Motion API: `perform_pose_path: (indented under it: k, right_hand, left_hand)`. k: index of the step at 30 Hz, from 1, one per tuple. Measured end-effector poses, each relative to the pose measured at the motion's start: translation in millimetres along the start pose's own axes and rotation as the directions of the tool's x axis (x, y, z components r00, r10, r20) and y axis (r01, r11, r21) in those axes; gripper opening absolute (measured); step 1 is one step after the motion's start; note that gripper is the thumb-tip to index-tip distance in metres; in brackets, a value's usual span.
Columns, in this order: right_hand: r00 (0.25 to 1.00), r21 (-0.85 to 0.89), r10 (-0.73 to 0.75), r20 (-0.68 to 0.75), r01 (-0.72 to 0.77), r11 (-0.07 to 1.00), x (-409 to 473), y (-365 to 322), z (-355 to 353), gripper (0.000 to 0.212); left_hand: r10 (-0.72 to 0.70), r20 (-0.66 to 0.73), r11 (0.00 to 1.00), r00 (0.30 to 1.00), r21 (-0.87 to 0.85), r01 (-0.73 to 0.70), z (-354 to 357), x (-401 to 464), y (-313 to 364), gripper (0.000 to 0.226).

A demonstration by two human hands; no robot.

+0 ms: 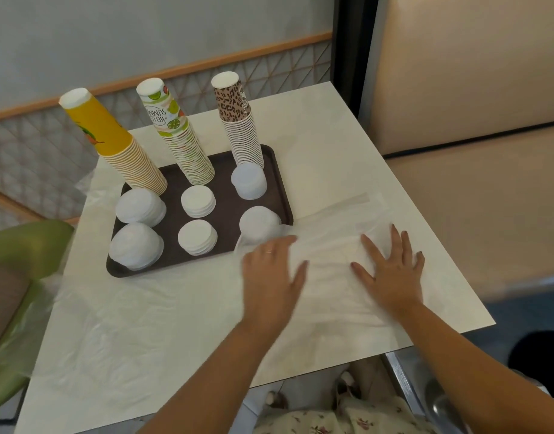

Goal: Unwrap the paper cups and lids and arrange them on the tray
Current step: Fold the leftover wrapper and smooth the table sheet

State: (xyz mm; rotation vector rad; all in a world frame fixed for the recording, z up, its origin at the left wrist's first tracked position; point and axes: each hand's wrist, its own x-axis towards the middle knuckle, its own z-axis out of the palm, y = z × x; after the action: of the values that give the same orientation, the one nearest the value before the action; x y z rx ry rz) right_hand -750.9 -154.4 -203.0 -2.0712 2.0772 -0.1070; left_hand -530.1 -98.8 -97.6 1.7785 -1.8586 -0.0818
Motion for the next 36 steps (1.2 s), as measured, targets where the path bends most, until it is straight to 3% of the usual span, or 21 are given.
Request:
perform_pose_path:
  k: [1, 3, 5, 9, 12, 21, 25, 28, 30, 32, 36]
  right_hand:
    - [1.000, 0.003, 0.001, -0.006, -0.001, 1.000, 0, 0, 0, 0.065]
    - [1.000, 0.006, -0.002, -0.023, 0.002, 1.000, 0, 0, -1, 0.066]
    - [1.000, 0.001, -0.003, -0.014, 0.003, 1.000, -1, 0, -1, 0.067]
    - [1.000, -0.001, 0.009, 0.009, -0.009, 1.000, 0, -2, -2, 0.066]
    - [1.000, 0.000, 0.008, 0.029, -0.008, 1.000, 1, 0, -2, 0.065]
    - [0.997, -0.019, 0.060, 0.039, -0.059, 0.998, 8, 13, -3, 0.067]
    - [0.998, 0.000, 0.057, 0.022, -0.057, 0.998, 12, 18, -3, 0.070]
    - [0.978, 0.063, -0.079, -0.195, 0.093, 0.994, 11, 7, -6, 0.054]
    - [0.908, 0.094, -0.236, -0.348, 0.284, 0.954, 10, -13, -10, 0.045]
    - [0.815, 0.191, -0.371, -0.445, 0.491, 0.850, 9, -42, -15, 0.036]
    - [0.747, 0.366, -0.511, -0.425, 0.658, 0.658, 3, -100, -14, 0.032]
  left_hand:
    - [0.008, 0.171, 1.000, 0.985, 0.028, -0.013, 11, 0, 13, 0.064]
    - [-0.112, 0.474, 0.985, 0.874, 0.167, 0.035, 37, -2, 23, 0.092]
    - [-0.215, 0.582, 0.959, 0.784, 0.276, 0.059, 63, -16, 19, 0.097]
    - [-0.298, 0.526, 0.936, 0.797, 0.324, 0.136, 87, -45, -9, 0.079]
    - [-0.261, 0.502, 0.936, 0.824, 0.340, 0.089, 84, -51, -30, 0.075]
    - [-0.355, 0.358, 0.900, 0.864, 0.380, 0.212, 62, -59, -69, 0.086]
    - [-0.374, 0.314, 0.896, 0.873, 0.367, 0.251, 61, -62, -78, 0.077]
    - [-0.343, 0.210, 0.918, 0.916, 0.280, 0.280, 59, -59, -79, 0.053]
    - [-0.269, 0.046, 0.954, 0.962, 0.152, 0.260, 55, -57, -79, 0.033]
    - [-0.248, -0.125, 0.958, 0.961, 0.113, 0.262, 45, -53, -78, 0.023]
    - [-0.342, -0.301, 0.923, 0.890, 0.072, 0.378, 19, -53, -88, 0.021]
